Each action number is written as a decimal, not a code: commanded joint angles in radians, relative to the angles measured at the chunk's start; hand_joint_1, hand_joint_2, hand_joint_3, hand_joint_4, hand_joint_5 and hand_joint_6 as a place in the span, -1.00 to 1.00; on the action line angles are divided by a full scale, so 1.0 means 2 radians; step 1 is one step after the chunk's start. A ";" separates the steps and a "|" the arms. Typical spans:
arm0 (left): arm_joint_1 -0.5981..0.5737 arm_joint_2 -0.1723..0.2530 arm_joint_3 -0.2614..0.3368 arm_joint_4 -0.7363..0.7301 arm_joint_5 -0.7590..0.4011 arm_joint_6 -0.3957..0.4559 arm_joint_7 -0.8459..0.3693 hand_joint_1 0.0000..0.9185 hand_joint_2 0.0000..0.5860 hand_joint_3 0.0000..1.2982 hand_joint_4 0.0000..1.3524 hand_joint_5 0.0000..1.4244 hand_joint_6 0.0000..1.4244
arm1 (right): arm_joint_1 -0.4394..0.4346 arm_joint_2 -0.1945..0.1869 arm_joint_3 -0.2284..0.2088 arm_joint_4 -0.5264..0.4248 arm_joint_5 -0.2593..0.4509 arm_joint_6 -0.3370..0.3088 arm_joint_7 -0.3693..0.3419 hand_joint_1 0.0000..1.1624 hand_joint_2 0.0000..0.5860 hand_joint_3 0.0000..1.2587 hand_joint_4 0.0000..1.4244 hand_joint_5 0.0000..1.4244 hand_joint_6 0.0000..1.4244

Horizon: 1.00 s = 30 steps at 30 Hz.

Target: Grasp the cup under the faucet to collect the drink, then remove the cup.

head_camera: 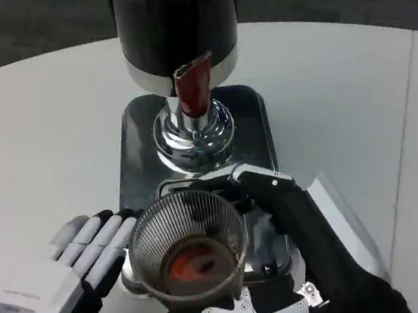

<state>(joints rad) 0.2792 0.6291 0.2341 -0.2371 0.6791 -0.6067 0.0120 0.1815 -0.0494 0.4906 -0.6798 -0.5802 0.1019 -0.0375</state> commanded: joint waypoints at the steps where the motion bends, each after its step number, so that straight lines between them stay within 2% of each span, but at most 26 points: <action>1: 0.021 -0.004 0.008 -0.046 -0.013 0.014 -0.014 -1.00 -0.60 -1.00 -1.00 -1.00 -1.00 | 0.020 0.011 0.018 -0.031 0.014 -0.011 0.005 0.95 -0.52 0.09 0.26 0.30 0.80; 6: 0.037 0.001 0.019 -0.084 -0.031 0.022 -0.036 -1.00 -0.58 -1.00 -1.00 -1.00 -1.00 | 0.021 0.006 0.010 -0.045 0.027 -0.005 0.022 0.95 -0.52 0.09 0.26 0.30 0.80; 13: 0.041 0.001 0.019 -0.086 -0.021 0.023 -0.044 -1.00 -0.56 -1.00 -1.00 -1.00 -1.00 | 0.022 -0.001 -0.004 -0.059 0.045 0.003 0.043 0.95 -0.52 0.11 0.26 0.32 0.80; 30: 0.026 -0.004 0.014 -0.085 -0.015 0.032 -0.039 -1.00 -0.57 -1.00 -1.00 -1.00 -1.00 | 0.031 0.001 -0.007 -0.079 0.046 0.011 0.044 0.95 -0.52 0.12 0.27 0.33 0.80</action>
<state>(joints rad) 0.3243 0.6257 0.2676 -0.4053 0.6416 -0.5407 -0.0629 0.2252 -0.0694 0.4620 -0.7951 -0.5031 0.1283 0.0539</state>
